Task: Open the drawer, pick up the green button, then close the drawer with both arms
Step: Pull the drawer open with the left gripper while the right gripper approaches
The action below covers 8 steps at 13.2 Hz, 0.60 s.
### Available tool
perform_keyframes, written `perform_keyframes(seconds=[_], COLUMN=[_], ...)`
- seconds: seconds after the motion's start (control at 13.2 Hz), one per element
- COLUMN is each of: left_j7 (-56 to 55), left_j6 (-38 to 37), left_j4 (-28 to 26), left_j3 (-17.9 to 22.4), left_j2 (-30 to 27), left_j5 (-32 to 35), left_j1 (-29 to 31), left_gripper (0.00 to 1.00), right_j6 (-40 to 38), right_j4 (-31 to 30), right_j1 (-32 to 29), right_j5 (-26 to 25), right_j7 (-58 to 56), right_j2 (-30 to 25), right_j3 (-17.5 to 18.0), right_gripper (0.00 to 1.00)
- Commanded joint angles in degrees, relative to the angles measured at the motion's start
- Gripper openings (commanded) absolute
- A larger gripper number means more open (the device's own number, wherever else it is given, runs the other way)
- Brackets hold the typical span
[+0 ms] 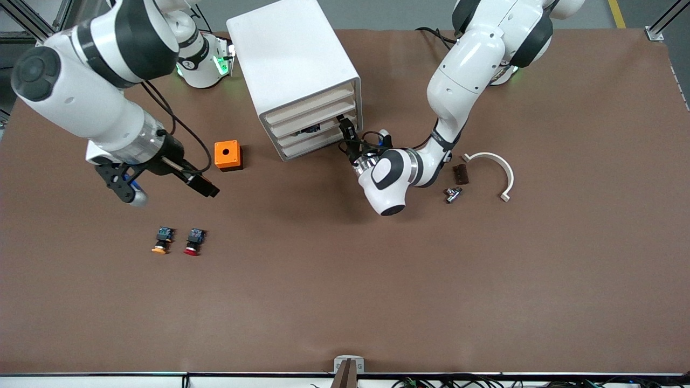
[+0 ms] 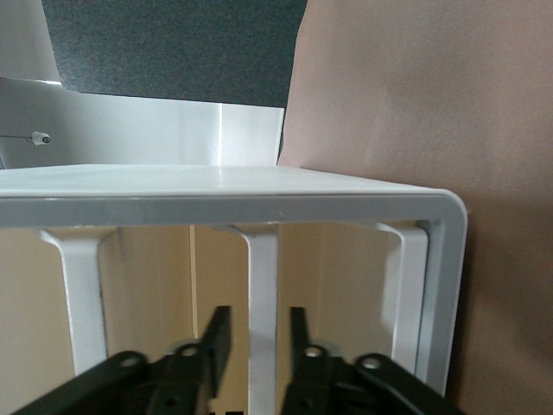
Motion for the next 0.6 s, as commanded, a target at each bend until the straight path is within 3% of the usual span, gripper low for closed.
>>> perform_keyframes(seconds=[0.0,0.53], left_j7=[0.08,4.20], left_j6=[-0.56,-0.56], left_j4=[1.78,5.64], left_j3=[0.65,2.75], left_j2=[0.79,1.84], left_j5=[-1.34,-0.73], left_j1=[-0.04,3.30], left_gripper=[0.00,0.01], right_j6=[0.74,5.49], right_j4=[0.79,2.19], right_j1=[1.81,8.58], right_j5=[1.39,1.21], right_j7=[3.24,15.45], right_j2=[1.93,7.46], right_j3=[-0.36,-0.45], right_gripper=[1.00,1.00])
